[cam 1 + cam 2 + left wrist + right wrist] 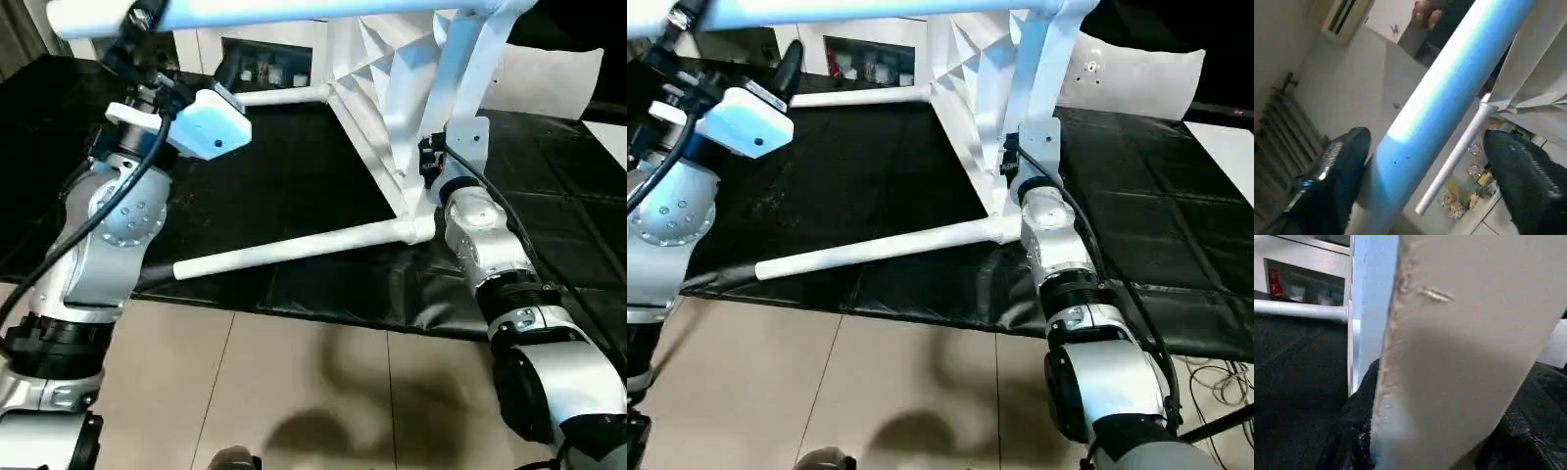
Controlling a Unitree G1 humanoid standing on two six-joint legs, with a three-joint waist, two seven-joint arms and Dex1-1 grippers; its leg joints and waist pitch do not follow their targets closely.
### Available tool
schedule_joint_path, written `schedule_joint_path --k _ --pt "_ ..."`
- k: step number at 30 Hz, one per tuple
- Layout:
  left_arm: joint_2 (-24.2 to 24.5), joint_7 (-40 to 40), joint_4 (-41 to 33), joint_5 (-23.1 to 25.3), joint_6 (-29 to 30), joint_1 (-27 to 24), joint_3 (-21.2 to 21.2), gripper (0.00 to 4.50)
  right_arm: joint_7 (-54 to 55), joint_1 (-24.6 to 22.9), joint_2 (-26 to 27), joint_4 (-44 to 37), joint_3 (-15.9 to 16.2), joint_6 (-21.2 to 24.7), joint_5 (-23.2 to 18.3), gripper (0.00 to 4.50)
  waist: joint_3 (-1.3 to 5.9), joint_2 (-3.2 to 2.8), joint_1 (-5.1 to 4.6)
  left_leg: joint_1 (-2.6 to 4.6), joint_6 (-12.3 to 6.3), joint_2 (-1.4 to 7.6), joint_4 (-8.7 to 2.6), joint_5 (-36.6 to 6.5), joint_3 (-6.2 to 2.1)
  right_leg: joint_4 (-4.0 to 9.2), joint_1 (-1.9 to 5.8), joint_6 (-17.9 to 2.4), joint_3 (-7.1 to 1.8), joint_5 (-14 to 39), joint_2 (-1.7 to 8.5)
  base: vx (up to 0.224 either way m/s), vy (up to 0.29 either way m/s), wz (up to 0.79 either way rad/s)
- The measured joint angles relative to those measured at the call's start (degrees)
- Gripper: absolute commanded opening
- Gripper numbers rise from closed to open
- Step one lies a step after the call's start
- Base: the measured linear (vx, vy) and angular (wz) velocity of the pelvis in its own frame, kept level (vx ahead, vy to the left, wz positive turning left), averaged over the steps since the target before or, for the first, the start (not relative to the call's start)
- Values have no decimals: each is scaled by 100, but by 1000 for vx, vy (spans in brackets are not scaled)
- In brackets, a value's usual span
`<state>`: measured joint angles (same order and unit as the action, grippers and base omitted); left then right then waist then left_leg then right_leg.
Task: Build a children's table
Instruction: Flip table
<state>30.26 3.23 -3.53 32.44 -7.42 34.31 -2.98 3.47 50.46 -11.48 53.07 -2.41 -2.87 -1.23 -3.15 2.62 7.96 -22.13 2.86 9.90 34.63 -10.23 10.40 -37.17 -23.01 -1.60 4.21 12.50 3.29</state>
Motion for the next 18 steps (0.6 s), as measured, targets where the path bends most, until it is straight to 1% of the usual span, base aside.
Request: schedule_joint_path --k 1,2,5,6,7,10,13,15,16,18 --pt "39 30 28 3 2 29 -2 389 4 0 0 0 5 0 0 170 0 0 3 0 0 0 -1 0 0 0 0 0 0 0 0 0 0 0" --pt "55 37 68 3 5 64 -6 373 12 -1 -6 -1 10 0 3 170 0 -2 10 0 0 0 -1 0 0 -1 0 0 0 0 0 0 0 0" --pt "99 83 242 3 77 277 -9 360 12 -2 -27 -53 35 0 38 170 0 -4 21 0 0 0 0 0 0 -1 1 3 -1 -2 0 0 0 0" --pt "119 117 313 3 105 364 -8 350 10 -3 -34 -75 56 1 40 170 0 -4 20 0 1 -1 0 0 0 0 0 3 -3 -5 0 0 0 0" --pt "129 152 371 3 123 433 -9 330 6 -4 -39 -87 65 4 43 170 -1 -5 20 0 1 -1 0 0 0 0 0 4 -3 -5 0 0 0 0" --pt "195 263 562 -7 131 647 -18 314 -33 -4 -82 -136 96 32 65 170 -4 -12 27 -2 1 -2 -1 0 1 0 0 4 -4 -5 0 0 0 0" --pt "270 419 745 -14 127 820 -34 279 -92 -4 -152 -238 115 118 85 170 -4 -36 43 -4 0 -4 -1 1 3 1 -1 5 -7 -5 2 0 0 0" --pt "306 547 830 -20 133 909 -68 274 -114 -4 -212 -271 122 158 89 170 -4 -45 65 -5 0 -4 -1 1 3 2 -1 7 -7 -4 2 0 0 0" --pt "305 625 833 -71 148 925 -70 249 -138 -4 -247 -305 134 199 89 170 -4 -55 70 -6 -1 -6 -1 1 4 3 -1 7 -8 -4 4 0 0 0" --pt "316 798 830 -126 194 954 -79 241 -160 -4 -300 -352 159 268 90 170 -1 -73 82 -6 -1 -7 -1 1 7 3 -1 8 -10 -3 6 0 0 0"
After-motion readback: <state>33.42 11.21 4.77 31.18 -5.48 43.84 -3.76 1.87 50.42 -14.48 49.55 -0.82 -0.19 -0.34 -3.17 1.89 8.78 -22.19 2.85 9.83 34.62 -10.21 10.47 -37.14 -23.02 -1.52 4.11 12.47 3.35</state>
